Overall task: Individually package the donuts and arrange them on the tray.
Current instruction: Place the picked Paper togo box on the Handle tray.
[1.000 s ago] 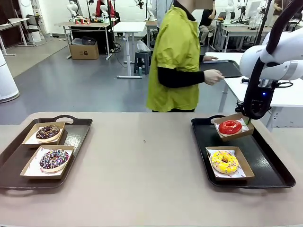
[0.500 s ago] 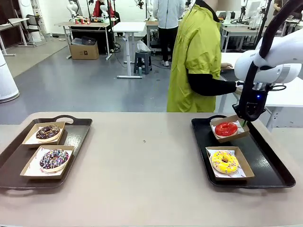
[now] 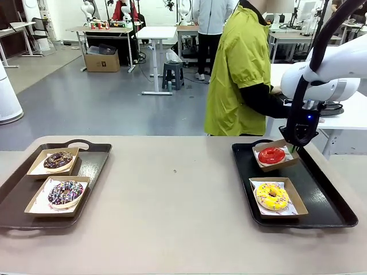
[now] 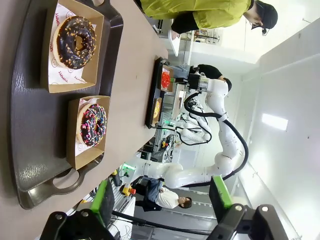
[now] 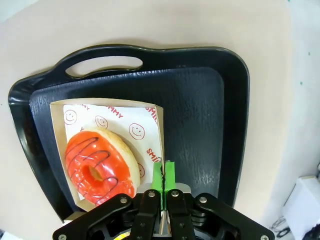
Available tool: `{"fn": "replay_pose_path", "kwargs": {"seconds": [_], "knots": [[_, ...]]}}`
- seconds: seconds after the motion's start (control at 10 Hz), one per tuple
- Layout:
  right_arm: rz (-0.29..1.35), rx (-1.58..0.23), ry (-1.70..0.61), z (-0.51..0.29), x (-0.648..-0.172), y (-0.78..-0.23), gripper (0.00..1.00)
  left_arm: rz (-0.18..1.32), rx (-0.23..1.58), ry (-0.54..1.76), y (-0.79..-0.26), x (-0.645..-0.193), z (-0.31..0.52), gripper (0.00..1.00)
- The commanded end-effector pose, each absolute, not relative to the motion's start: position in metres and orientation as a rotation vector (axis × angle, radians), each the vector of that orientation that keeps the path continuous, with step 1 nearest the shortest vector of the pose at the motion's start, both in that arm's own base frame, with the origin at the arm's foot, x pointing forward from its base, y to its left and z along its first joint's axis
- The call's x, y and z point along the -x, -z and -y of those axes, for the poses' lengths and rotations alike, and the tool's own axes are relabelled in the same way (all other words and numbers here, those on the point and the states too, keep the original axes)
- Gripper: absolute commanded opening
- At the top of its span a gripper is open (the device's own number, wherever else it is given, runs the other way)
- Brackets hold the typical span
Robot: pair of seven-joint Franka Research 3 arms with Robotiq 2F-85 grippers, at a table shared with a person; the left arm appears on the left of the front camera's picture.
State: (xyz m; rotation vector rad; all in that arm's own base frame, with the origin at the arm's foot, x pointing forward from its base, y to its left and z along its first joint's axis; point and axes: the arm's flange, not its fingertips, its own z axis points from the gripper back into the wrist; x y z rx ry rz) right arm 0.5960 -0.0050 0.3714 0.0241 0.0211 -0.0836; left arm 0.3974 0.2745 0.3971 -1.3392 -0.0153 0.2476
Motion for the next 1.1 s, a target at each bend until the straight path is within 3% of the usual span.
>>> {"fn": "replay_pose_path", "kwargs": {"seconds": [0.0, 0.1, 0.2, 0.3, 0.5, 1.0], "knots": [[-0.037, -0.029, 0.09, 0.0015, -0.6008, -0.3724, 0.01, 0.023, 1.341, -0.25, -0.3995, -0.3936, -0.2727, 1.0], [-0.046, -0.025, 0.083, 0.0022, -0.6002, -0.372, 0.42, 0.023, 1.341, -0.25, -0.3995, -0.3936, -0.2727, 1.0], [-0.05, -0.024, 0.081, 0.0026, -0.6001, -0.3715, 0.47, 0.023, 1.341, -0.25, -0.3995, -0.3936, -0.2727, 1.0], [-0.054, -0.025, 0.081, 0.0027, -0.5999, -0.371, 0.89, 0.023, 1.341, -0.25, -0.3995, -0.3936, -0.2727, 1.0], [-0.057, -0.022, 0.079, 0.0024, -0.5991, -0.3702, 1.0, 0.023, 1.341, -0.25, -0.3995, -0.3936, -0.2727, 1.0], [-0.08, -0.01, 0.092, 0.0069, -0.5922, -0.3722, 1.0, 0.023, 1.341, -0.25, -0.3995, -0.3936, -0.2727, 1.0]]}}
